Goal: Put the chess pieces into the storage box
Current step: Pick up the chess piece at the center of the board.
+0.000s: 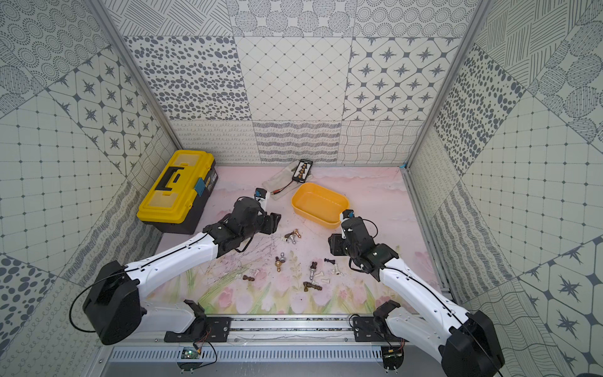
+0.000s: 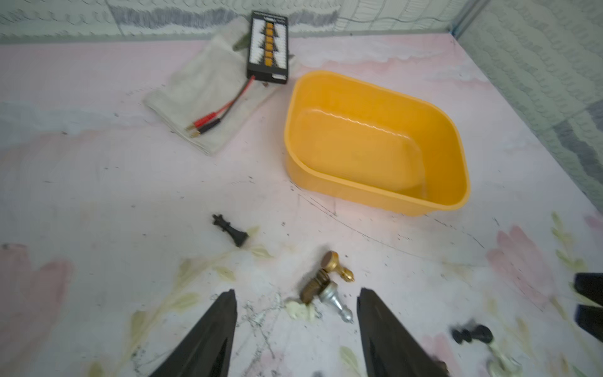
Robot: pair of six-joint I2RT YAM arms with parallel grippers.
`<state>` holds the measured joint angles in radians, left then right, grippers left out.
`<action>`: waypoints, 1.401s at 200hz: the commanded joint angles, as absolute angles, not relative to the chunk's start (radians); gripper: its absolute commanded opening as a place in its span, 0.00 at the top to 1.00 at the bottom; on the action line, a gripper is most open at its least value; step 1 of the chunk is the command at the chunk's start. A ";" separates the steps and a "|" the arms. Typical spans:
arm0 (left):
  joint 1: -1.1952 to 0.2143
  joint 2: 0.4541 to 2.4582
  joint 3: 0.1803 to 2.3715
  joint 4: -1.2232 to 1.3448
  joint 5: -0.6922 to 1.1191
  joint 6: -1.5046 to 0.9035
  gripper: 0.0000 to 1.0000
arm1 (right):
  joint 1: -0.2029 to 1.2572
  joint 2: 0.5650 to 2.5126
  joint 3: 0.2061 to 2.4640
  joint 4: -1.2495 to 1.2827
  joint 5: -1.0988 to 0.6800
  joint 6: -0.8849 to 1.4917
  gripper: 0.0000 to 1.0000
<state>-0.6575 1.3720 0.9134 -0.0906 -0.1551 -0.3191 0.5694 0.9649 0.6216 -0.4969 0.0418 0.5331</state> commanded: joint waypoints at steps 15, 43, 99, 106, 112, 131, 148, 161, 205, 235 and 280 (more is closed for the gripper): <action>-0.858 1.402 0.865 -0.135 0.031 -0.354 0.45 | 0.592 0.918 0.519 -0.627 0.001 0.656 0.71; -0.891 1.451 0.889 -0.112 0.051 -0.341 0.53 | 0.591 1.000 0.520 -0.605 -0.042 0.657 0.71; -0.896 1.497 0.924 -0.111 0.046 -0.350 0.53 | 0.591 1.097 0.515 -0.568 -0.043 0.634 0.71; -0.896 1.497 0.922 -0.108 0.046 -0.347 0.53 | 0.591 1.106 0.515 -0.565 -0.047 0.631 0.71; -0.896 1.499 0.923 -0.107 0.046 -0.345 0.53 | 0.592 1.112 0.517 -0.562 -0.053 0.629 0.71; -0.896 1.509 0.925 -0.110 0.047 -0.344 0.53 | 0.592 1.132 0.521 -0.554 -0.069 0.626 0.69; -0.897 1.516 0.924 -0.105 0.053 -0.344 0.53 | 0.592 1.140 0.520 -0.549 -0.069 0.625 0.63; -0.896 1.523 0.923 -0.100 0.055 -0.346 0.53 | 0.591 1.149 0.516 -0.548 -0.062 0.621 0.62; -0.896 1.539 0.923 -0.097 0.052 -0.347 0.53 | 0.592 1.170 0.509 -0.568 -0.047 0.613 0.68; -0.896 1.538 0.913 -0.081 0.049 -0.348 0.53 | 0.592 1.163 0.506 -0.580 -0.041 0.624 0.69; -0.896 1.541 0.912 -0.081 0.050 -0.339 0.52 | 0.592 1.157 0.513 -0.584 -0.044 0.629 0.70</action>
